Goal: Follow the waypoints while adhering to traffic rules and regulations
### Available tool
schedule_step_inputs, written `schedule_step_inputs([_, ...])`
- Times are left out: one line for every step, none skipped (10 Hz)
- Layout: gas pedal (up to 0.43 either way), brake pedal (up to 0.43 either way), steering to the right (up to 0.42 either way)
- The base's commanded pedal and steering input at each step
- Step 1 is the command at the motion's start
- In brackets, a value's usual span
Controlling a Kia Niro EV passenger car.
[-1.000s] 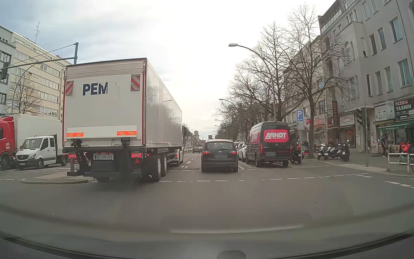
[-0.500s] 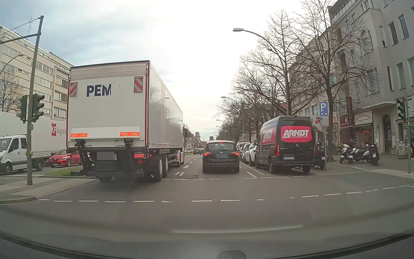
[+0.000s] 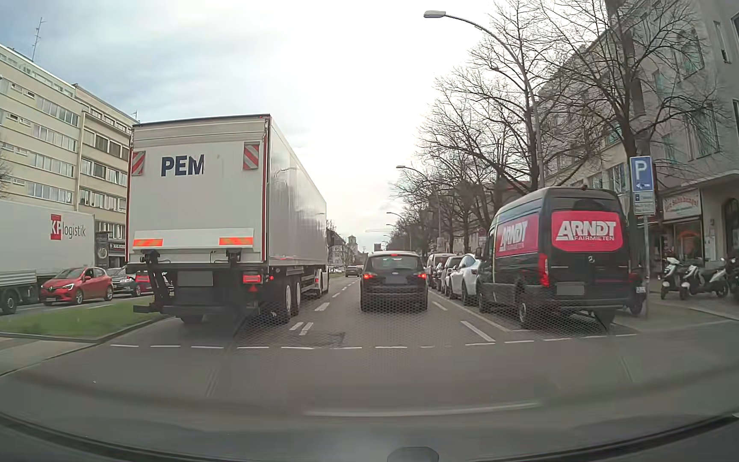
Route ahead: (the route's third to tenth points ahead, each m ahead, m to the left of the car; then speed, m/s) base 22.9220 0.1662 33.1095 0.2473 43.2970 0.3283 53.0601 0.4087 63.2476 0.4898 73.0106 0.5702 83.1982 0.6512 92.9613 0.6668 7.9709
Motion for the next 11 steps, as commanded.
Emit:
schedule_step_inputs([0.000, 0.000, 0.000])
schedule_step_inputs([0.000, 0.000, 0.000])
schedule_step_inputs([0.000, 0.000, 0.000])
schedule_step_inputs([0.000, 0.000, 0.000])
schedule_step_inputs([0.000, 0.000, 0.000])
schedule_step_inputs([0.000, 0.000, 0.000])
schedule_step_inputs([0.000, 0.000, 0.000])
schedule_step_inputs([0.000, 0.000, 0.000])
schedule_step_inputs([0.000, 0.000, 0.000])
schedule_step_inputs([0.000, 0.000, 0.000])
schedule_step_inputs([0.000, 0.000, 0.000])
